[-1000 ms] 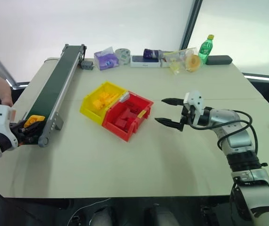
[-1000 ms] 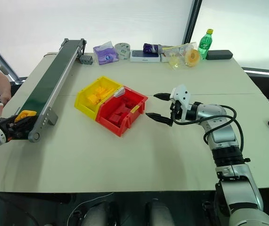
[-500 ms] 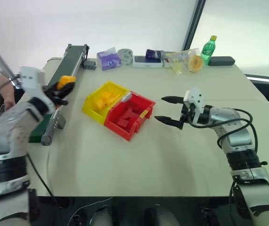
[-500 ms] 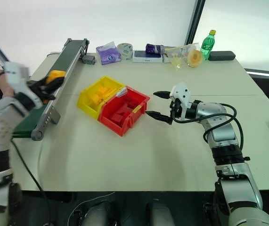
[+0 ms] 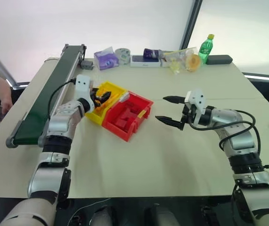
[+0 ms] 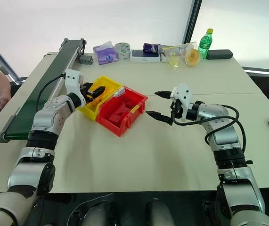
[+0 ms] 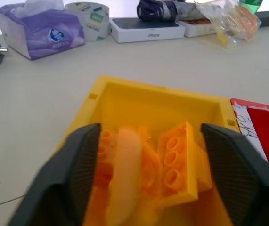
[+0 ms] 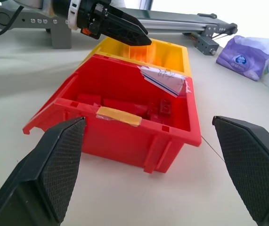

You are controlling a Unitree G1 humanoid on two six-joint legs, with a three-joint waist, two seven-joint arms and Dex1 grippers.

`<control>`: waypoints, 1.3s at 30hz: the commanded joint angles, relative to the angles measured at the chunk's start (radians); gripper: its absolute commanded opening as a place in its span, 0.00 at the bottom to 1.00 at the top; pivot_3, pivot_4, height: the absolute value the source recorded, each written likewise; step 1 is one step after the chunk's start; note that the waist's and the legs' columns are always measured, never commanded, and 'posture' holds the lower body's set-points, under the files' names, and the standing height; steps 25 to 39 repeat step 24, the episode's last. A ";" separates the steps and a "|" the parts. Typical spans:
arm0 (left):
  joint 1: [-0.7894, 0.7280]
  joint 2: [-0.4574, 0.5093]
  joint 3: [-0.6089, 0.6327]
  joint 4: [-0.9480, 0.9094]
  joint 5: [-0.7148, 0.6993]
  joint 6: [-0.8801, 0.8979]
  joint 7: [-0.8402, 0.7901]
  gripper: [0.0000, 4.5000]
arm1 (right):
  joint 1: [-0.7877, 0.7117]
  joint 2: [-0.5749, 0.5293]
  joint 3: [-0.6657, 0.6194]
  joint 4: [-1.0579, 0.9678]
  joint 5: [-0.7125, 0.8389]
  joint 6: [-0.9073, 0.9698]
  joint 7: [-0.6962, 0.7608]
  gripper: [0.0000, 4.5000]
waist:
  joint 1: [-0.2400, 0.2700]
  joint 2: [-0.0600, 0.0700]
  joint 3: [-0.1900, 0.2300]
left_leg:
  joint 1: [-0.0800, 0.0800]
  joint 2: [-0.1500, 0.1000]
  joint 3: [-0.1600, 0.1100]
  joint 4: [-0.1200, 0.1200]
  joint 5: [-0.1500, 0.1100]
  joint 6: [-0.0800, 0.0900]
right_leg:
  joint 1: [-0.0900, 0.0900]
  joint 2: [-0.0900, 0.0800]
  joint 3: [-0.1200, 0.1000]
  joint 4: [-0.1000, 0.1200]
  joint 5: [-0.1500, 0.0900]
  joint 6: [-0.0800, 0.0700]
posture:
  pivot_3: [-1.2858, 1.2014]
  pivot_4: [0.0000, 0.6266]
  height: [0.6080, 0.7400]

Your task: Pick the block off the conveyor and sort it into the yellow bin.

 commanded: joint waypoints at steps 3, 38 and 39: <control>0.037 0.034 0.075 -0.193 -0.077 0.029 -0.073 0.99 | -0.005 -0.010 -0.031 -0.057 0.018 0.018 -0.015 1.00 | 0.002 0.000 0.000 | 0.000 0.000 0.000 0.000 0.000 0.000 | 0.000 0.000 0.000 0.000 0.000 0.000 | 0.52 0.24 1.00; 0.887 0.390 0.697 -0.748 -0.325 0.153 -0.329 0.99 | -0.092 -0.015 -0.005 0.053 0.006 -0.004 0.063 1.00 | -0.027 0.000 0.000 | 0.000 0.004 -0.001 -0.002 0.000 -0.001 | 0.000 -0.002 0.001 0.000 0.000 -0.001 | 0.52 0.24 1.00; 0.887 0.390 0.697 -0.748 -0.325 0.153 -0.329 0.99 | -0.092 -0.015 -0.005 0.053 0.006 -0.004 0.063 1.00 | -0.027 0.000 0.000 | 0.000 0.004 -0.001 -0.002 0.000 -0.001 | 0.000 -0.002 0.001 0.000 0.000 -0.001 | 0.52 0.24 1.00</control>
